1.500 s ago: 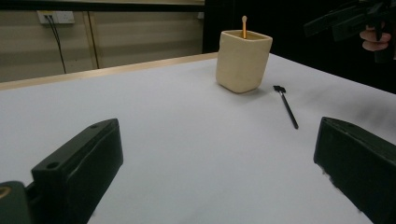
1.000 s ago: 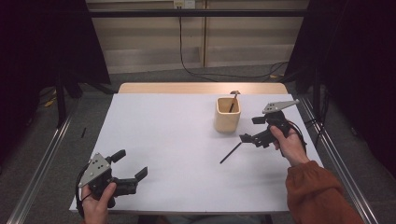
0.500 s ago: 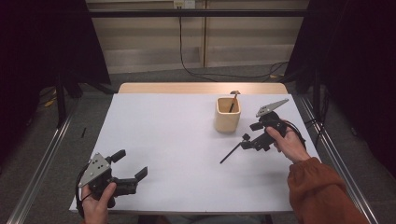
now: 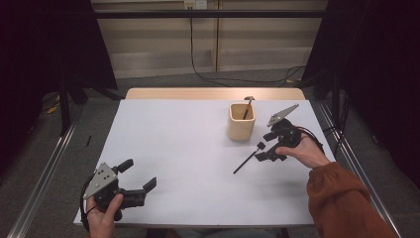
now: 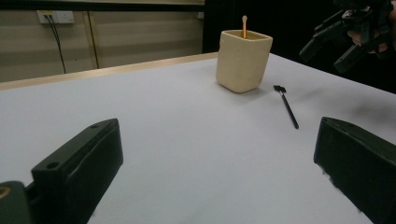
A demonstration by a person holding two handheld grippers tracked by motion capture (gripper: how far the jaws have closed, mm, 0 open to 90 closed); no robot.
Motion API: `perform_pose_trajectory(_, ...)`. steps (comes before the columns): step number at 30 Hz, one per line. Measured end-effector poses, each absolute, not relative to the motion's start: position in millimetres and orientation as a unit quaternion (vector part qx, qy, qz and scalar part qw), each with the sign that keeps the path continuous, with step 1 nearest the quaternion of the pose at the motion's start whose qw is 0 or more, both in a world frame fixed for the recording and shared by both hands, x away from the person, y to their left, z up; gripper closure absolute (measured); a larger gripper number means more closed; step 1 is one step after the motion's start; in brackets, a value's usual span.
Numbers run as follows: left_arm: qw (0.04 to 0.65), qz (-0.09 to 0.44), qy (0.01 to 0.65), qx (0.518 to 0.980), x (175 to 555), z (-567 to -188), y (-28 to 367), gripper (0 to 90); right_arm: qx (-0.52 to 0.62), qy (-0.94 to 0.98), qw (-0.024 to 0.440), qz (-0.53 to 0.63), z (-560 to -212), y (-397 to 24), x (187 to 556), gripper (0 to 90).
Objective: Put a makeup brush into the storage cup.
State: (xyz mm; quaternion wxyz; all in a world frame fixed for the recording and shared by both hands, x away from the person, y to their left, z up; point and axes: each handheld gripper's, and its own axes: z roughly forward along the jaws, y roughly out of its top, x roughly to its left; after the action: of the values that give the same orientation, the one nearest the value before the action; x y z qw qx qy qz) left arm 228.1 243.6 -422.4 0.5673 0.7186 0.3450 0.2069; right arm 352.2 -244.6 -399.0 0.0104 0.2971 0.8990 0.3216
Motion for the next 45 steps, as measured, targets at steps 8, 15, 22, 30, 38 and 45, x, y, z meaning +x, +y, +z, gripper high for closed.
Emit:
perform_pose_trajectory(8, 0.566, 0.207, 0.346, 0.719, 228, -422, 243, 1.2, 0.265, 0.920, 0.010, 0.288, -402, -238, 353, 8.4)
perform_pose_trajectory(15, 0.566, 0.208, 0.344, 0.720, 228, -422, 243, 1.3, 0.249, 0.930, 0.004, 0.271, -400, -236, 355, 15.2)
perform_pose_trajectory(22, 0.566, 0.205, 0.344, 0.720, 228, -422, 242, 1.2, 0.239, 0.937, -0.008, 0.253, -400, -234, 358, 16.2)
perform_pose_trajectory(30, 0.566, 0.207, 0.345, 0.720, 227, -422, 243, 1.3, 0.221, 0.950, -0.031, 0.217, -402, -230, 359, 20.0)
perform_pose_trajectory(38, 0.565, 0.206, 0.344, 0.721, 228, -423, 242, 1.3, 0.206, 0.963, -0.043, 0.167, -413, -227, 359, 21.0)
perform_pose_trajectory(45, 0.566, 0.206, 0.343, 0.721, 228, -423, 242, 1.3, 0.191, 0.971, -0.033, 0.141, -420, -219, 366, 20.9)
